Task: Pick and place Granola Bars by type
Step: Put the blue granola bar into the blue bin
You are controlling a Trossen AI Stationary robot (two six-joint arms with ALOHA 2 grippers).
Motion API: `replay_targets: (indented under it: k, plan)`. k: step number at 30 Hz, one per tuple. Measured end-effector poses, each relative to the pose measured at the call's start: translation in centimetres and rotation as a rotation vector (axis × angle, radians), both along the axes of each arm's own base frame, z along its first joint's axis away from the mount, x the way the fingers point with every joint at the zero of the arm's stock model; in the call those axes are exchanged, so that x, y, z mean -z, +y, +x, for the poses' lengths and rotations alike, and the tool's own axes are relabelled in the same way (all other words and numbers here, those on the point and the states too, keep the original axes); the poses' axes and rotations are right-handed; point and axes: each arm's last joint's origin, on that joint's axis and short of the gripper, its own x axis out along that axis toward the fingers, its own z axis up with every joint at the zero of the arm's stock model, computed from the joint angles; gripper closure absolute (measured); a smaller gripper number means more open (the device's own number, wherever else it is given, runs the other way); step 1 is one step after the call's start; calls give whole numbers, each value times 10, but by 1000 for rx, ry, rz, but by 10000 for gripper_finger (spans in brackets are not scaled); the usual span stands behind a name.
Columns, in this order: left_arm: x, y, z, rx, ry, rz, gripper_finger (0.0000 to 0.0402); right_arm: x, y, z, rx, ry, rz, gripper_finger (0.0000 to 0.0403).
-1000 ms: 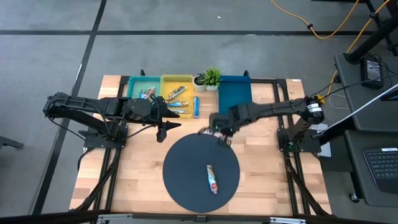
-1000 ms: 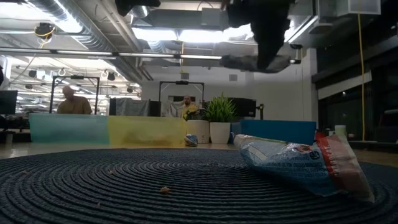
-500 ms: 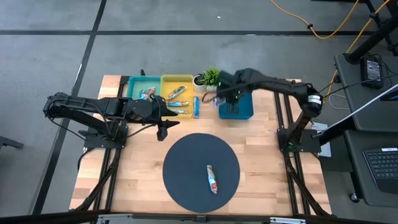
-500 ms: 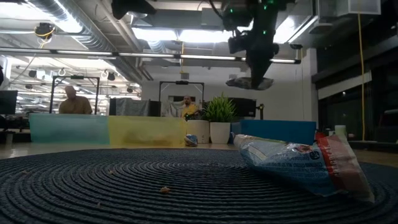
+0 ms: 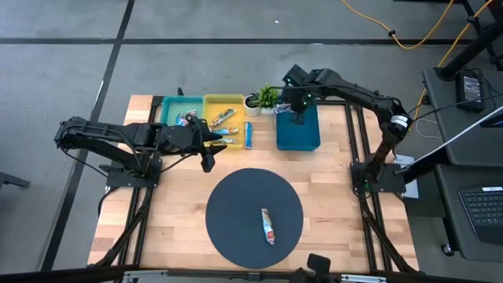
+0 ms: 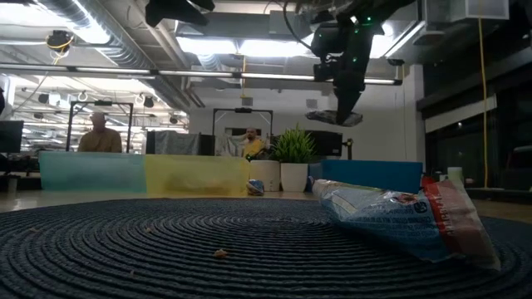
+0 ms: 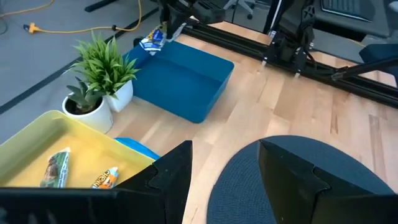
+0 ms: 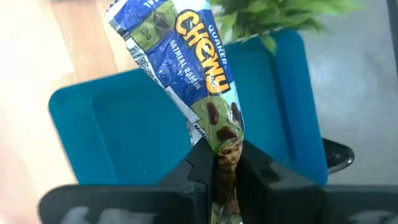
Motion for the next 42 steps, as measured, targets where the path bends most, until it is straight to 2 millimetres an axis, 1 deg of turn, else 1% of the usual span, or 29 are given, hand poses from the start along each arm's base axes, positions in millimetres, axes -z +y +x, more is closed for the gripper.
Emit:
replay_targets:
  k: [6,15,18,20,22,28,32,35,42]
  plan:
    - [1,0,-1,8,18,14,229,-1,-3,3,31,-48,-16,354]
    - [2,0,-1,10,28,15,229,-1,-3,3,61,-56,-8,354]
    - [2,0,-1,10,28,15,229,0,-6,2,93,-59,-1,354]
    - [2,0,-1,11,28,15,229,4,-10,2,122,-52,14,354]
    - [2,0,-1,11,29,15,229,13,-12,0,147,-37,44,354]
    - [3,0,-1,18,36,10,229,47,-9,-8,177,32,107,354]
    - [3,0,-2,26,43,5,229,64,-5,-13,177,62,130,354]
    - [3,0,-2,26,43,5,229,71,-3,-14,172,61,156,354]
    - [3,0,-2,25,43,6,229,82,-2,-16,171,58,156,354]
